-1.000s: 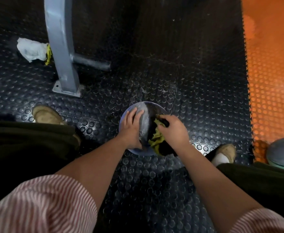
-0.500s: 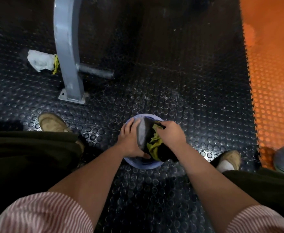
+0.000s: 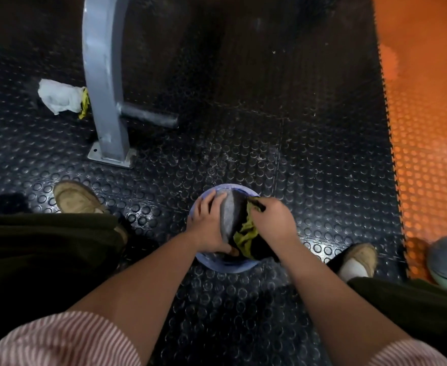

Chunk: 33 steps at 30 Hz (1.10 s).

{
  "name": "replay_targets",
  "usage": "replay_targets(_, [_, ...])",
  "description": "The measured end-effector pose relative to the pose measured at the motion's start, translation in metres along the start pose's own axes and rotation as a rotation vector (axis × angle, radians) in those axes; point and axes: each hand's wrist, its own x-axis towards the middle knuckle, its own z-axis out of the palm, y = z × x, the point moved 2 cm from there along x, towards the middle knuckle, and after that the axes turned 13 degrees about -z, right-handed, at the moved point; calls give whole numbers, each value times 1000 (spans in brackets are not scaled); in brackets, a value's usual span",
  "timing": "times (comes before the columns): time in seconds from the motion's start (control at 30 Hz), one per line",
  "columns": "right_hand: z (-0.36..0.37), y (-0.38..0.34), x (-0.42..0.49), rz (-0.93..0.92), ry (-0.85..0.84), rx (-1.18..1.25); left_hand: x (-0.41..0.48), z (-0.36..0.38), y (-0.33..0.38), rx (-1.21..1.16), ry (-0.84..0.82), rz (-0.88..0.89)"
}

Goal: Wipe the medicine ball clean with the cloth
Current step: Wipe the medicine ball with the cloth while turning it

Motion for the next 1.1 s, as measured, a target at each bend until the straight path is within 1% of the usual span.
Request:
replay_targets(0.13, [0,-2,14,21,-29,-2,-1,0,-2,-51,28,22])
replay_targets(0.27, [8,-3,-23,-10,38,17,4,-6,-2,-109,30,22])
replay_targets(0.33, [8,-3,-32,-36,28,24,6,-9,-3,-106,-12,12])
replay_targets(0.47, [0,-6,6,-56,-54,-11,3,-7,-5,-49,-40,9])
replay_targets(0.53, [0,-6,24,-27,-52,-16,1,-3,-4,-30,-29,7])
replay_targets(0.6, [5,-6,28,14,-36,-3,2,-3,-6,-65,-23,5])
replay_targets(0.7, [8,-9,2,18,1,54,6,-8,-8,-141,-24,15])
replay_targets(0.8, [2,-7,-22,-15,-17,96,8,-11,-6,-121,-36,18])
replay_targets(0.9, [-11,-1,-4,54,-118,54,4,-4,-2,-100,-20,24])
replay_targets(0.93, [-14,1,7,73,-123,43,3,-1,1,-94,-10,17])
replay_targets(1.03, [-12,2,22,120,-67,55,-4,7,7,-61,22,-10])
replay_targets(1.1, [-8,5,15,145,-50,60,-6,9,10,-81,33,1])
